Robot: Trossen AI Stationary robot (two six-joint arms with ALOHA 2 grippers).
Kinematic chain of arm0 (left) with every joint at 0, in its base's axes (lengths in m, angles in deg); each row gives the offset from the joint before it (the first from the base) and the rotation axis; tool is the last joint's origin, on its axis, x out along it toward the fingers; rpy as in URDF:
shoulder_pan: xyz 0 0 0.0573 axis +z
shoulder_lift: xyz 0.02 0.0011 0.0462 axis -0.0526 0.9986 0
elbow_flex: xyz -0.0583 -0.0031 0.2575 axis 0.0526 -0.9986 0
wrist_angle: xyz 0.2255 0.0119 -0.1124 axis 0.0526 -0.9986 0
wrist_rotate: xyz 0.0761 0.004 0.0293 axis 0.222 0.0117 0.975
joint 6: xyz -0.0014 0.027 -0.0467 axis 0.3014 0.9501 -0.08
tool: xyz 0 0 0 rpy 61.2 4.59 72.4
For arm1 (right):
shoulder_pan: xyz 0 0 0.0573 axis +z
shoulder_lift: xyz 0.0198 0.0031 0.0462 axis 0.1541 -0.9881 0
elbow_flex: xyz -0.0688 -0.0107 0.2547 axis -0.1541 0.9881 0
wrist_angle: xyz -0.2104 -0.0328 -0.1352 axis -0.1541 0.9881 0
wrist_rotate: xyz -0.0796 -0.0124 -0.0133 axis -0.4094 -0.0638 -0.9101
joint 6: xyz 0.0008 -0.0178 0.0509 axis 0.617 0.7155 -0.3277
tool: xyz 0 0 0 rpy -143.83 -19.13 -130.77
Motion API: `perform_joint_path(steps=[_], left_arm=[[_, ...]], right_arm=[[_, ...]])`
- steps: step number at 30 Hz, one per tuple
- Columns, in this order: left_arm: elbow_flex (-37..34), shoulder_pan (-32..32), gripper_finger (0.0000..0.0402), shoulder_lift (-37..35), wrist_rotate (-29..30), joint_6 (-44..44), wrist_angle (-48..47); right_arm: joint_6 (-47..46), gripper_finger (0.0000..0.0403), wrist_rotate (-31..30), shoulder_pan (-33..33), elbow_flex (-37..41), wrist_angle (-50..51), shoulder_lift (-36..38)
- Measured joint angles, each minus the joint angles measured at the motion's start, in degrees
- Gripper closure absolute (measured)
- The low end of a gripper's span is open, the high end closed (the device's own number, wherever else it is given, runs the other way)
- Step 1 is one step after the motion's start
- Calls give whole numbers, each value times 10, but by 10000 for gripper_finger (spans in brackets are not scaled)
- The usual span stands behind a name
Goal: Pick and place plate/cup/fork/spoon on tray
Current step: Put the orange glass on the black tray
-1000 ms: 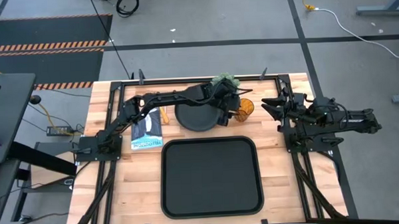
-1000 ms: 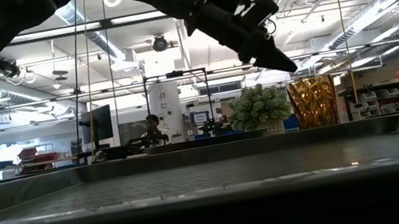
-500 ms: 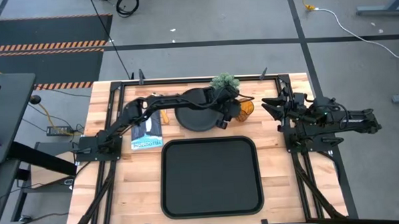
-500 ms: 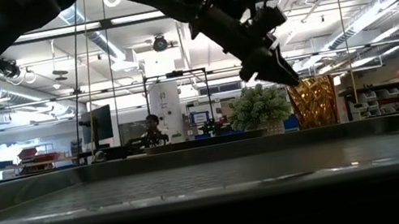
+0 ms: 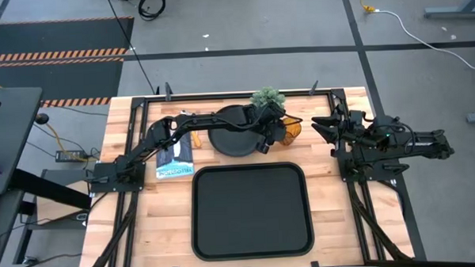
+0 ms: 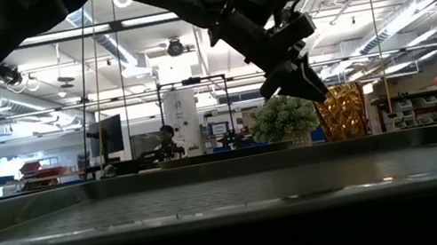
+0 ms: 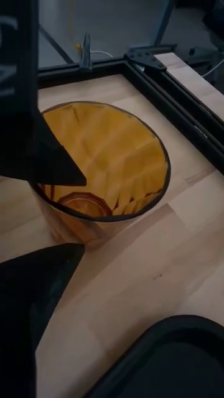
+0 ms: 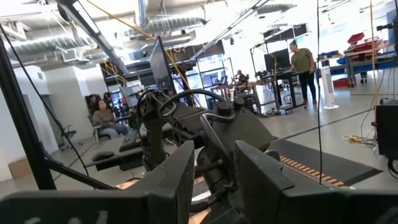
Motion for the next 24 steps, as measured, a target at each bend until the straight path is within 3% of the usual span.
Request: perform_joint_path(steps=[19,24], left_arm=[[0,0,377,0,7,23,-3],[0,0,386,0,-9,16,-15]], right_arm=[[0,282,0,0,0,0,0],[0,282,0,0,0,0,0]])
